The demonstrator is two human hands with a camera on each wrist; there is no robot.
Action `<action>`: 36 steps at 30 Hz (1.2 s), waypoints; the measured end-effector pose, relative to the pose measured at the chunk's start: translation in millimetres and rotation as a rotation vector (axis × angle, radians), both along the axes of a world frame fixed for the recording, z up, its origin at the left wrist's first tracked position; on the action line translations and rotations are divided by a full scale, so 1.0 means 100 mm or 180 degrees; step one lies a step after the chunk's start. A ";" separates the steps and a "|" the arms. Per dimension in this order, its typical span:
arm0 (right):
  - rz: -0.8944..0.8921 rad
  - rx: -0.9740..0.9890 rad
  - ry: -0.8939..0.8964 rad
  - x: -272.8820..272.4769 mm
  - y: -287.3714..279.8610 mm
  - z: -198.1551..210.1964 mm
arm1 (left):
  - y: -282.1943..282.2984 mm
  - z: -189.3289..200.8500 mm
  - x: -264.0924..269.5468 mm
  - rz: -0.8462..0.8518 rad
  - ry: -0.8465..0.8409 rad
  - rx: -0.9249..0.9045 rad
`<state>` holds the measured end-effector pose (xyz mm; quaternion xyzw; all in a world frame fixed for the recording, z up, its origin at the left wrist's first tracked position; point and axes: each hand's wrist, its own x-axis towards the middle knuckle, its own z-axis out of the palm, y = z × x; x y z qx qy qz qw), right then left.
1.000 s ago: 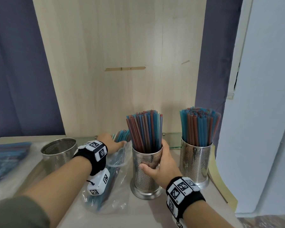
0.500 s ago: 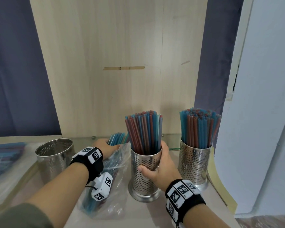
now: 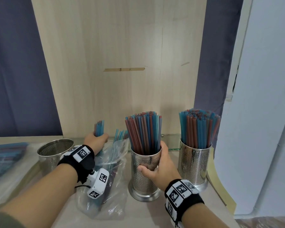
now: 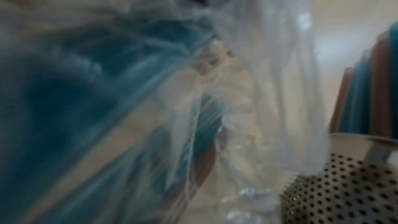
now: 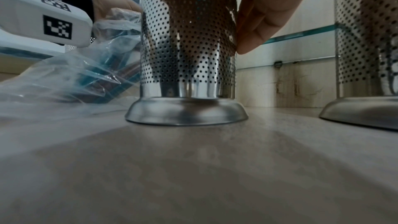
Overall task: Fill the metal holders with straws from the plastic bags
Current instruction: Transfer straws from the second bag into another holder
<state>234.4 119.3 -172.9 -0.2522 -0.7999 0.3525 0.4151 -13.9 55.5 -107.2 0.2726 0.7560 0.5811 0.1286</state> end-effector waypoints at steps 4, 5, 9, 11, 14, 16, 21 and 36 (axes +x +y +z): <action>0.0025 0.0005 0.0039 0.01 -0.01 0.01 | -0.13 0.24 0.10 0.0039 0.0266 0.0693; 0.0025 0.0004 0.0029 0.02 -0.01 0.02 | -0.18 0.32 0.14 0.0065 0.0386 0.0825; 0.0041 -0.0014 0.0020 0.02 -0.03 0.03 | -0.37 0.67 0.26 0.0202 0.0659 0.1299; 0.0036 -0.0011 0.0019 0.02 -0.03 0.03 | -0.45 0.85 0.30 0.0235 0.0671 0.1570; 0.0028 -0.0006 0.0005 0.01 -0.03 0.03 | -0.58 1.10 0.37 0.0262 0.0703 0.1968; 0.0028 -0.0013 0.0006 0.01 -0.03 0.03 | -0.64 1.25 0.43 0.0228 0.0694 0.2249; 0.0047 -0.0023 0.0026 0.01 -0.04 0.03 | -0.70 1.50 0.63 -0.0034 0.0381 0.2918; 0.0040 -0.0126 0.0045 0.01 -0.01 0.00 | -0.34 1.36 1.18 -0.0140 -0.0286 0.2909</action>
